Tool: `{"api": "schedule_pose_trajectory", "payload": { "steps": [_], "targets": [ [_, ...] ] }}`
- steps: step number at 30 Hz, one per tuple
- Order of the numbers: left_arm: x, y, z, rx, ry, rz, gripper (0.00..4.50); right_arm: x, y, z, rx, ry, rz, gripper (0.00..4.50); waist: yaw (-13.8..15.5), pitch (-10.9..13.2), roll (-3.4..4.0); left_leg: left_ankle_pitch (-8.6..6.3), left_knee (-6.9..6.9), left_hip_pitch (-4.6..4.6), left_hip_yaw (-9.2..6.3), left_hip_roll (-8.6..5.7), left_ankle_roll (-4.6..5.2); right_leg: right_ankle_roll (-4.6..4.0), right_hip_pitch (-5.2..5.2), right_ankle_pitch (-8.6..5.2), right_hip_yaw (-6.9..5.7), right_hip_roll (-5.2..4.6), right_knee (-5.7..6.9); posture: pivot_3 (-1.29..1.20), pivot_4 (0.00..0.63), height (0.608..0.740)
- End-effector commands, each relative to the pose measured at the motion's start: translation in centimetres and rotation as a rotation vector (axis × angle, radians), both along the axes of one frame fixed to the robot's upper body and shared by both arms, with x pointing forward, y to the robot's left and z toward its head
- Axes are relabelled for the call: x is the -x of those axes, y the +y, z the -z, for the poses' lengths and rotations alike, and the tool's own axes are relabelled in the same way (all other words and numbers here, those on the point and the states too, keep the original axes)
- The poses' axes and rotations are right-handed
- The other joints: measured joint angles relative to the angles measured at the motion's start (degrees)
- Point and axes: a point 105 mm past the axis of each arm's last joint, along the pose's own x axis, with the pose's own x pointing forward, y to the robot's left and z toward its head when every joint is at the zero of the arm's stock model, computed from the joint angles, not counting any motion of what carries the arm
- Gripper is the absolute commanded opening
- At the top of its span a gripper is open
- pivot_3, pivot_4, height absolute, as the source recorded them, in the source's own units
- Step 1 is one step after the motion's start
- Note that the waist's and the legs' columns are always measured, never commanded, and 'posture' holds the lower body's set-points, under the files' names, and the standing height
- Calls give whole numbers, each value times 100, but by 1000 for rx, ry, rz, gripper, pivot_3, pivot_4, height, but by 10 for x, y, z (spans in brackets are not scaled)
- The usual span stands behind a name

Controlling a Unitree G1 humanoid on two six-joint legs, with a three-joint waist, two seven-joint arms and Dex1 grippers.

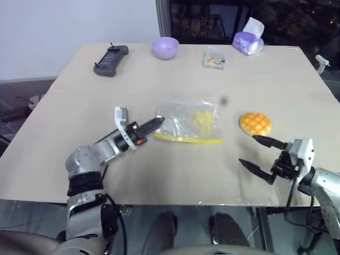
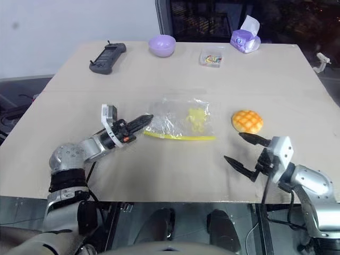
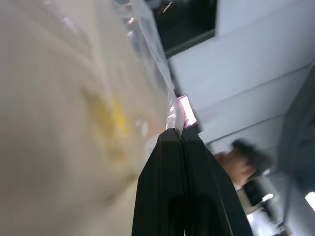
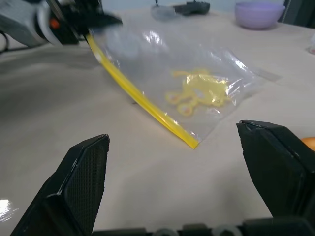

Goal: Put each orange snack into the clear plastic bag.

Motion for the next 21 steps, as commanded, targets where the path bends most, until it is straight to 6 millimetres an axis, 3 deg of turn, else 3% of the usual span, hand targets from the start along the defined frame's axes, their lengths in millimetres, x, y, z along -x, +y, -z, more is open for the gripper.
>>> {"api": "schedule_pose_trajectory", "payload": {
  "steps": [1, 5, 6, 7, 10, 15, 16, 21],
  "targets": [
    [7, -17, 4, 28, 94, 6, 30, -8, 33, -1, 88, -94, -31, 4500, 6, 0, 0, 0, 0, -1, -1, 0, 0, 0, -1, 0, -1, 0, 1, 0, 150, 740],
    [5, -25, 15, 70, 206, -42, 30, -3, 57, 15, 108, -12, -127, 4500, 29, 3, -7, 1, 2, -8, -4, -3, -2, 0, -4, 0, -3, -1, -2, 0, 150, 740],
    [6, -28, 17, 70, 224, -44, 0, -6, 60, 16, 98, -5, -115, 4001, 29, 3, -7, 1, 2, -8, -3, -2, -2, 0, -3, 0, -1, -2, -4, 0, 150, 740],
    [7, -30, 20, 68, 243, -50, 0, -10, 62, 17, 85, 0, -105, 3964, 19, 3, -7, 1, 2, -8, -2, -3, -2, 0, -3, 0, -1, -3, -4, 0, 150, 740],
    [6, -30, 23, 84, 275, -78, 0, -21, 64, 17, 41, 35, -51, 2756, 15, 2, -9, 1, 2, -3, 4, -5, -2, 0, -3, 1, 6, -4, -2, 0, 150, 740],
    [6, -26, 23, 113, 301, -101, 0, -36, 61, 23, -14, 99, 30, 339, 16, 1, -10, 1, 2, -2, 0, -5, -3, 0, -2, 1, 2, -3, -1, 0, 150, 740],
    [7, -26, 23, 112, 304, -100, 0, -39, 60, 24, -16, 108, 44, 79, 6, 1, -10, 1, 2, -3, 1, -5, -3, 0, -2, 1, 3, -3, -2, 0, 150, 740],
    [7, -24, 22, 130, 312, -105, 0, -56, 59, 22, -58, 116, 123, 24, -5, 1, -10, 2, 1, -1, 3, -5, -4, -1, -4, 1, 6, 0, -1, 0, 150, 740]
  ]
}}
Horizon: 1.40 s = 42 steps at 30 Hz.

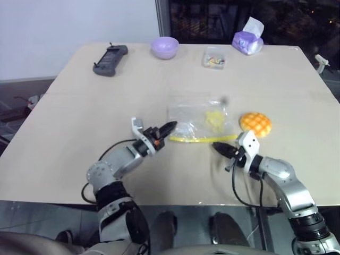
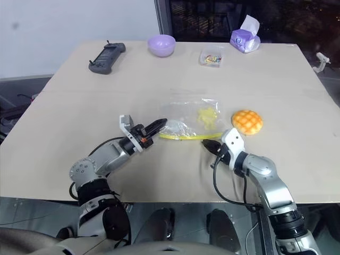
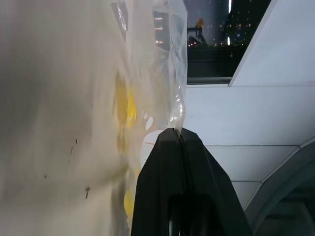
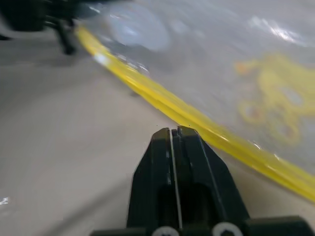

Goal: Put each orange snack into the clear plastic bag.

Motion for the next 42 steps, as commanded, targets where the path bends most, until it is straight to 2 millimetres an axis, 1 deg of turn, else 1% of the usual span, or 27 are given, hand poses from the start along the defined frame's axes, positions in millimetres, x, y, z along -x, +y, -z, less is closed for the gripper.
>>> {"api": "schedule_pose_trajectory", "payload": {
  "steps": [1, 10, 17, 20, 24, 27, 30, 31, 33, 34, 35, 37, 42],
  "targets": [
    [2, 5, 0, 16, 3, -14, 0, -14, -3, -15, -49, -40, 72, 24, -3, 0, 0, 0, -1, 0, 0, 1, 0, 0, -1, 0, 0, 1, 0, 0, 150, 740],
    [7, 2, 1, 19, 10, 5, 0, -26, -4, -22, -77, -81, 146, 24, 8, 0, 1, 0, -2, -1, 0, -1, -1, 0, -1, 0, 1, 0, -2, 0, 150, 740],
    [14, -9, -5, 29, -2, 39, 0, -33, 8, -26, -75, -122, 171, 24, 12, 0, 1, 0, -3, -2, 0, -1, 0, 0, -3, 0, 1, 0, -2, 0, 150, 740],
    [14, -9, -5, 29, 2, 35, 0, -34, 10, -23, -29, -148, 153, 24, 17, 0, 1, 0, -3, -2, 1, -1, 0, 0, -3, 0, 1, -1, -2, 0, 150, 740],
    [13, -9, -9, 36, 0, 28, 0, -33, 3, -18, 81, -215, 134, 24, 28, 0, 1, 0, -4, -5, 1, -2, -1, 0, -3, 0, 1, -2, -7, 0, 150, 740],
    [13, -9, -9, 38, 3, 22, 0, -35, -6, -15, 178, -281, 140, 800, 25, 0, 1, 0, -4, -4, 1, -3, -1, 0, -3, 0, 2, -1, -7, 0, 150, 740],
    [12, -7, -11, 47, 1, 7, 0, -35, -25, -10, 308, -348, 147, 2025, 34, 0, 1, 1, -4, -5, 1, -3, -1, 0, -3, 0, 1, -1, -7, 0, 150, 740],
    [12, -7, -11, 49, 1, 4, 0, -35, -31, -8, 341, -361, 146, 2354, 37, 0, 0, 2, -4, -5, 1, -3, -3, 0, -2, 0, 1, -2, -9, 0, 150, 740],
    [11, -7, -12, 52, 3, 2, 0, -35, -38, -7, 388, -392, 150, 3293, 32, 0, 0, 3, -4, -5, 3, -4, -6, 0, -2, 0, 2, -3, -11, 0, 150, 740],
    [12, -7, -11, 54, 4, 4, 0, -37, -39, -9, 404, -418, 157, 3293, 28, 0, 0, 3, -4, -5, 3, -4, -6, 0, -2, 0, 2, -3, -11, 0, 150, 740],
    [12, -9, -11, 55, 6, 8, 0, -40, -38, -13, 417, -450, 166, 4056, 15, 0, 0, 3, -5, -4, 3, -4, -6, 0, -2, 0, 3, -3, -10, 0, 150, 740],
    [13, -11, -10, 58, 8, 18, 0, -45, -34, -19, 428, -490, 173, 4470, 12, 0, 0, 3, -6, -3, 2, -1, -5, -1, -2, 0, 2, 0, -8, 0, 150, 740],
    [14, -15, -11, 61, 10, 30, 0, -53, -23, -20, 445, -537, 161, 4470, 19, 1, 0, 6, -5, -2, 3, -2, -9, -1, -2, 0, 3, 0, -8, 0, 150, 740]
  ]
}}
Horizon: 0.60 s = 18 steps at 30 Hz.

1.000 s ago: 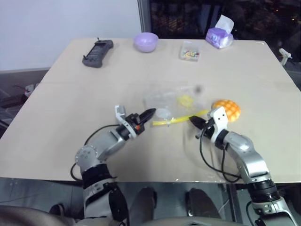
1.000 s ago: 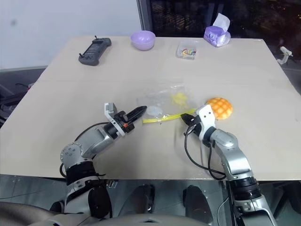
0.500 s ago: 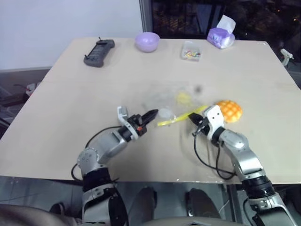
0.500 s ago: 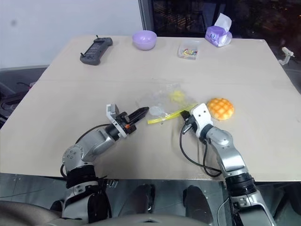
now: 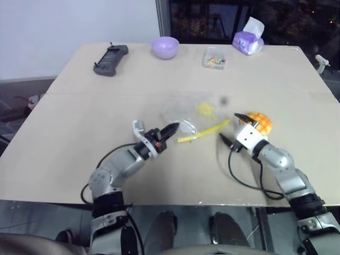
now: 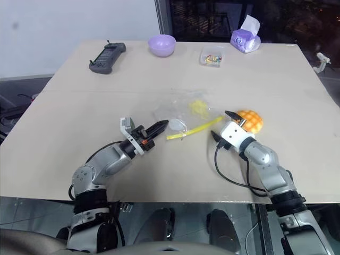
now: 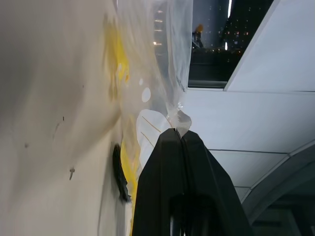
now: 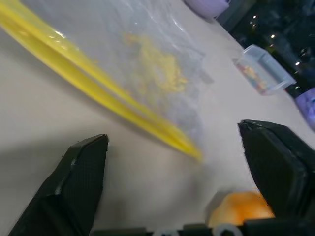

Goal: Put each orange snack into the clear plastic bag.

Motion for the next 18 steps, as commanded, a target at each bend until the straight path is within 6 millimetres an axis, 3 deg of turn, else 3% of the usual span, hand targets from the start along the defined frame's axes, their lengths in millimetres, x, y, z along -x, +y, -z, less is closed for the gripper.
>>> {"api": "schedule_pose_trajectory", "payload": {
  "steps": [1, 10, 17, 18],
  "targets": [
    [3, -3, -8, 16, -30, 16, 0, -5, 9, -8, 16, -66, -19, 4470, 0, 0, 0, 2, 0, 0, 0, 0, -4, 0, 0, 0, 0, 0, 0, 0, 150, 740],
    [6, -2, -4, -3, -34, 22, 0, -19, 16, -13, 49, -120, -37, 4470, -2, 0, 0, 9, -5, -2, -1, 0, -16, -1, 0, 0, -1, 0, -5, 0, 150, 740],
    [14, -6, -2, -73, -101, 57, 0, -19, 18, -10, 50, -113, -49, 1234, -6, 1, 1, 10, -17, -2, 1, 1, -17, -1, -1, 0, 0, -1, -18, 0, 150, 740],
    [14, -6, -1, -74, -103, 57, 0, -19, 18, -10, 51, -112, -49, 1234, -6, 1, 1, 10, -18, -2, 1, 0, -17, -1, -1, 0, 1, -1, -18, 0, 150, 740]
  ]
}}
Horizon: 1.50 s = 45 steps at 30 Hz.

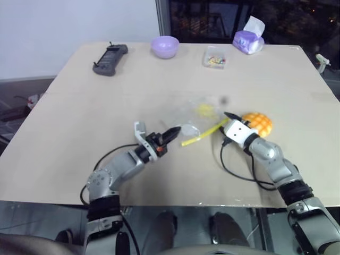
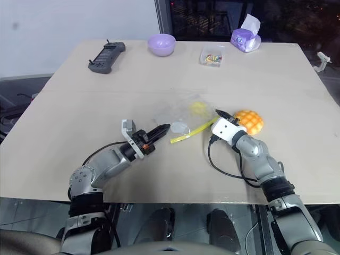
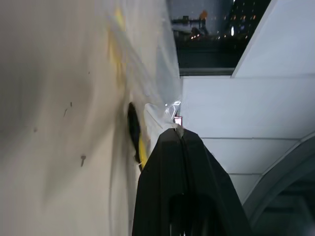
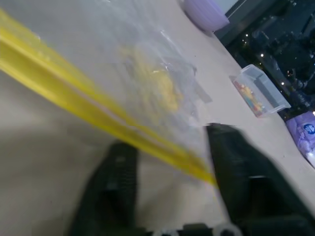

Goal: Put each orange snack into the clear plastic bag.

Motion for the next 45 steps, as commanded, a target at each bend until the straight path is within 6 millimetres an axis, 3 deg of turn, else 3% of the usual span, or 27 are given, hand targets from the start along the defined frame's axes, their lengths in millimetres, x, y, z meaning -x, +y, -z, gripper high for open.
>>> {"api": "schedule_pose_trajectory", "payload": {
  "steps": [1, 4, 5, 7, 13, 18, 22, 23, 27, 29, 34, 36, 38, 41, 45],
  "targets": [
    [3, -1, -8, -4, -59, 12, 0, 0, 6, -10, -7, -41, -27, 1234, 0, 0, 0, 0, -1, 0, 0, 0, 0, 0, 0, 0, 0, 0, -1, 0, 150, 740],
    [5, 1, -11, -20, -109, 15, 0, 0, 6, -11, -4, -46, -24, 1234, -2, 0, 0, 0, -4, 0, 0, 0, 0, 0, 0, 0, 0, 0, -4, 0, 150, 740],
    [6, 2, -13, -22, -134, 20, 253, 0, 6, -11, -3, -48, -24, 1202, -6, 0, 0, 0, -5, 0, 1, 0, 0, 0, -1, 0, 0, 0, -4, 0, 150, 740],
    [5, 6, -14, -33, -154, 3, 849, 0, 6, -11, 1, -52, -26, 1192, -7, 1, 1, 0, -12, 0, 3, 0, 0, 0, -4, 0, 2, 0, -7, 0, 150, 740],
    [-6, 15, -6, -82, -138, -48, 3366, 1, 9, -13, 3, -65, -32, 1192, -4, 1, 1, 0, -16, -2, 3, 1, -1, 0, -6, 0, 2, 0, -12, 0, 150, 740],
    [-5, 13, 1, -107, -130, -28, 3366, 1, 12, -14, 6, -71, -38, 1192, -11, 1, 0, 0, -18, -2, 3, 1, 0, 0, -6, 0, 2, -1, -14, 0, 150, 740],
    [-4, 25, -3, -168, -185, -39, 3366, 2, 12, -12, 17, -67, -44, 1192, -19, 2, 1, 0, -20, -2, 3, 2, -1, 0, -6, 0, 1, 0, -14, 0, 150, 740],
    [-3, 29, -7, -187, -216, -39, 3366, 2, 12, -12, 19, -67, -44, 1192, -26, 2, 1, 0, -22, -2, 3, 2, -1, -1, -7, 0, 1, 0, -14, 0, 150, 740],
    [25, 38, -50, -80, -446, 58, 3453, 3, 12, -12, 25, -66, -48, 53, -80, 4, 1, 1, -25, -15, 7, 2, -1, -1, -23, 0, 5, -1, -14, 0, 150, 740],
    [36, 41, -64, -110, -558, 98, 3453, 3, 11, -12, 30, -68, -50, 53, -91, 6, 2, 1, -27, -20, 8, 3, -2, -1, -27, 0, 6, -1, -16, 0, 150, 740],
    [27, 39, -66, -487, -757, 90, 3453, 2, 12, -13, 44, -70, -51, 53, -94, 8, 5, 1, -34, -14, 12, 3, -2, -2, -25, 0, 8, -2, -20, 0, 150, 740],
    [3, 27, -52, -1024, -1024, 96, 3453, 0, 18, -18, 69, -85, -68, 53, -75, 10, 1, 1, -35, -15, 13, 2, -1, -2, -24, 0, 9, -2, -23, 0, 150, 740],
    [-1, 12, -45, -1337, -1343, 187, 3453, -1, 23, -24, 88, -101, -81, 53, -70, 19, 8, 1, -36, -15, 11, 0, -2, -4, -26, 1, 8, 1, -26, 0, 150, 740],
    [1, -5, -46, -1409, -1602, 215, 3453, -4, 26, -29, 92, -111, -77, 53, -83, 19, 9, 4, -53, -14, 27, 3, -7, -8, -26, 5, 20, 1, -46, 0, 150, 740],
    [-1, -17, -43, -1414, -1720, 203, 3453, -7, 28, -30, 100, -113, -72, 53, -95, 19, 9, 3, -76, -26, 29, 9, -6, -8, -41, 4, 18, 1, -65, 0, 150, 740]
  ]
}}
